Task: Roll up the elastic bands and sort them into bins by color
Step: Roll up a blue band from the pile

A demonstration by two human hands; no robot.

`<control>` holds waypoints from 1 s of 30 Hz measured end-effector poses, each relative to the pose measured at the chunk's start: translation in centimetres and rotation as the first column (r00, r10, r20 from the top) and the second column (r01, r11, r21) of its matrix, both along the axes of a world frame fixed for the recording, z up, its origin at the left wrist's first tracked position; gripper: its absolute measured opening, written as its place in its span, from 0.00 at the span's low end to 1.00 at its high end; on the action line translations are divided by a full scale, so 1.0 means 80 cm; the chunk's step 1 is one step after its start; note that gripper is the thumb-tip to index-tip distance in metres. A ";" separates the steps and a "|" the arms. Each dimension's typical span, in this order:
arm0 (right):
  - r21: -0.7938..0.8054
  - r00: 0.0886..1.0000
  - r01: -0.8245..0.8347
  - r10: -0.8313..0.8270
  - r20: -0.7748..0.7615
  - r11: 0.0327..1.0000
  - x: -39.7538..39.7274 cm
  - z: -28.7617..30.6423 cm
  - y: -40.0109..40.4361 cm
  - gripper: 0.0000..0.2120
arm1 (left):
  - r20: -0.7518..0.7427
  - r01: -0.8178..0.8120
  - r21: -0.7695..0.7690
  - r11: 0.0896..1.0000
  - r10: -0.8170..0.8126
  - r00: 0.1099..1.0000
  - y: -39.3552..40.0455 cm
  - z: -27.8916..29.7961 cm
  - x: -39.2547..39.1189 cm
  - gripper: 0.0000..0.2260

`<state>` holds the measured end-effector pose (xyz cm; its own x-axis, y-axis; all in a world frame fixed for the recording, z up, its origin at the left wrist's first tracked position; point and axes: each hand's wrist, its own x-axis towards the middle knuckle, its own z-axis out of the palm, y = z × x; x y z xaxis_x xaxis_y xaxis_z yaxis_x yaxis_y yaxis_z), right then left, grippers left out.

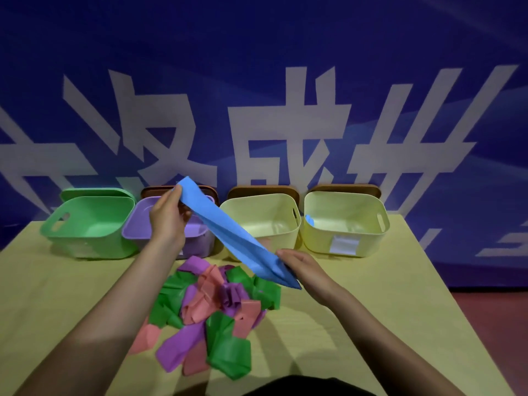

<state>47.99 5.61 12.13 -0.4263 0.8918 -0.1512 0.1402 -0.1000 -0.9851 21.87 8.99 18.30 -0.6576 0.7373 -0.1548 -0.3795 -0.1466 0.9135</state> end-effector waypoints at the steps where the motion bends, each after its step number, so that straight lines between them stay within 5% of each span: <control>1: -0.043 0.999 -0.005 0.003 -0.044 0.999 0.007 -0.001 0.000 0.17 | 0.017 -0.008 -0.017 1.000 0.008 1.000 0.001 -0.003 -0.004 0.05; 5: -0.253 0.954 -0.008 -0.068 -0.291 0.967 0.038 -0.006 0.001 0.03 | -0.058 -0.034 -0.116 0.993 0.027 0.998 0.009 -0.022 -0.019 0.02; 8: -0.275 0.951 -0.098 0.008 -0.310 0.956 0.056 -0.009 0.005 0.16 | -0.069 -0.003 -0.202 0.979 -0.012 0.998 0.012 -0.044 -0.019 0.08; 13: -0.108 0.998 0.049 -0.045 0.038 0.993 0.063 -0.006 0.004 0.07 | -0.039 0.007 -0.254 0.967 -0.017 0.999 0.024 -0.064 0.000 0.10; 20: -0.026 0.816 0.557 -0.553 -0.166 0.830 0.076 0.002 0.018 0.07 | -0.018 0.036 -0.301 0.953 -0.044 0.999 0.030 -0.071 0.001 0.13; 26: 0.097 0.783 0.620 -0.608 -0.130 0.779 0.074 -0.004 0.021 0.07 | -0.034 0.073 -0.320 0.945 -0.088 0.996 0.021 -0.080 0.012 0.09; 30: 0.418 0.739 0.608 -0.674 0.014 0.675 0.070 -0.013 0.015 0.09 | -0.011 0.071 -0.308 0.949 -0.078 0.997 0.018 -0.079 0.020 0.08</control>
